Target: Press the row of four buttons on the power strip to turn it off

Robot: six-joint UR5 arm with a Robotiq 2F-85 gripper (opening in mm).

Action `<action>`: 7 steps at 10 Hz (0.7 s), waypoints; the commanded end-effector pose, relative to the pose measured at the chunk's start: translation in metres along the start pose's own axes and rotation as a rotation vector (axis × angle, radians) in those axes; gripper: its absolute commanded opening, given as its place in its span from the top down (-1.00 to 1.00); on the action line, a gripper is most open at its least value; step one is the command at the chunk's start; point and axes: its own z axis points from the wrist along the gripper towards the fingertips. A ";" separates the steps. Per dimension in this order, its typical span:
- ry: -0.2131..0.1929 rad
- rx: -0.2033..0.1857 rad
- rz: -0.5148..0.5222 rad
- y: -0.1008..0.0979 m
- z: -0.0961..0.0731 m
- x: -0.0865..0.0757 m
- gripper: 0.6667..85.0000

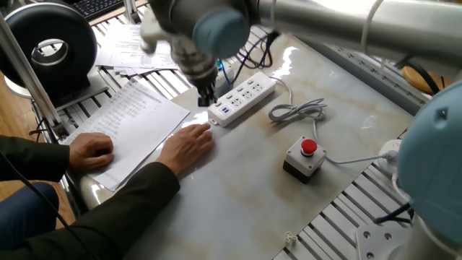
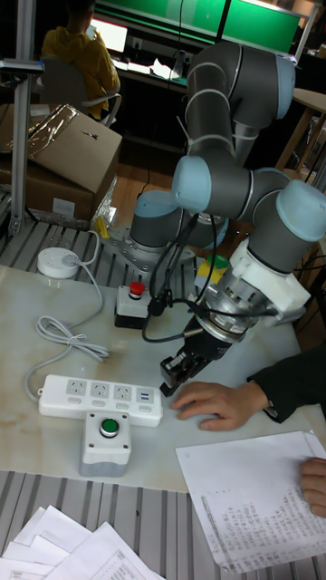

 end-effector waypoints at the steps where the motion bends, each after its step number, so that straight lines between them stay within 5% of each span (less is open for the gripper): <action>1: -0.107 -0.067 0.212 -0.015 -0.030 -0.014 0.99; 3: -0.168 -0.129 0.317 -0.018 -0.046 -0.017 0.99; 7: -0.213 -0.128 0.395 -0.030 -0.056 -0.014 0.99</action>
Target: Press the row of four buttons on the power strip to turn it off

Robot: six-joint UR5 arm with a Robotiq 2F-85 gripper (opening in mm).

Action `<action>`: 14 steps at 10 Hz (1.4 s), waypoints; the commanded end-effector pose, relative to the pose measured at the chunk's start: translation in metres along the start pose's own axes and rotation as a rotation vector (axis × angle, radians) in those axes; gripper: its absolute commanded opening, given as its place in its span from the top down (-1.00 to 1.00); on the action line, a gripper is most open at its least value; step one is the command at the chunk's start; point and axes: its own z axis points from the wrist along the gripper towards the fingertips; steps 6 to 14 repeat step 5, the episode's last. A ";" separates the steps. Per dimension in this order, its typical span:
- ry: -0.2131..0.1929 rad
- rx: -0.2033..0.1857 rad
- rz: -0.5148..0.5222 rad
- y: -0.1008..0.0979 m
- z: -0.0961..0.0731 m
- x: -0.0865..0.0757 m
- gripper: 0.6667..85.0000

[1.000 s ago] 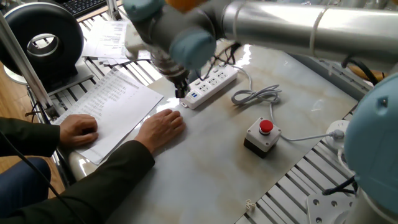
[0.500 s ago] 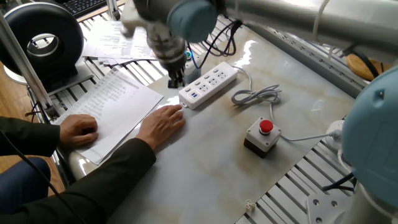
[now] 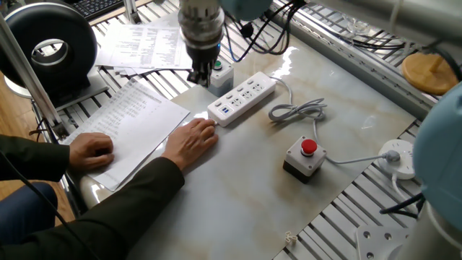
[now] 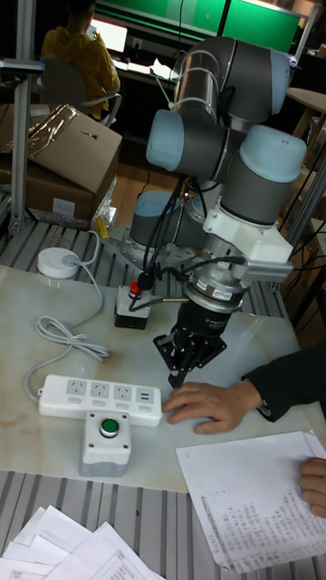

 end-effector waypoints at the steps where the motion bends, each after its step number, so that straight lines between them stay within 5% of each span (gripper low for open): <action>1: -0.048 -0.023 0.078 -0.005 -0.009 -0.009 0.99; 14: -0.066 -0.029 0.086 -0.006 -0.005 -0.018 0.99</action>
